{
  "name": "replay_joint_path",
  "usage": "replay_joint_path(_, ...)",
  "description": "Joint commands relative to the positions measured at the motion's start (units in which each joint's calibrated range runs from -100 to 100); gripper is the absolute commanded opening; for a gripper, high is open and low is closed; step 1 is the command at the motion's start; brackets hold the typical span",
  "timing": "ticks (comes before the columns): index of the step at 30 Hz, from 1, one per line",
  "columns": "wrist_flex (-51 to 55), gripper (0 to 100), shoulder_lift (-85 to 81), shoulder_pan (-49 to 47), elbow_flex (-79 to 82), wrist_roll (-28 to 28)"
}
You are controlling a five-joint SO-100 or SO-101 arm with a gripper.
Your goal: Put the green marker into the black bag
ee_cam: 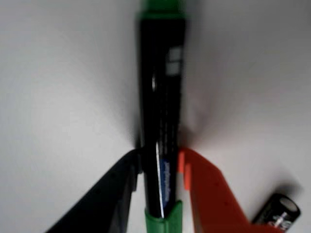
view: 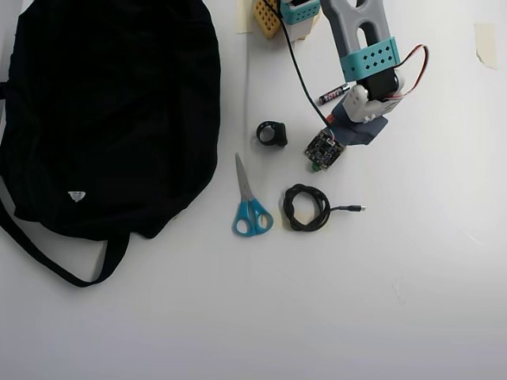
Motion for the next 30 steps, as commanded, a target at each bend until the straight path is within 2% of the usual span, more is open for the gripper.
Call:
replay_joint_path(1, -0.81, 3, 0.28, 0.29, -0.15, 0.15)
replay_joint_path(22, 0.23, 2, -1.13, 0.29, -2.21, 0.20)
replay_joint_path(30, 10.82, 2, -1.13, -0.01, -11.20, 0.25)
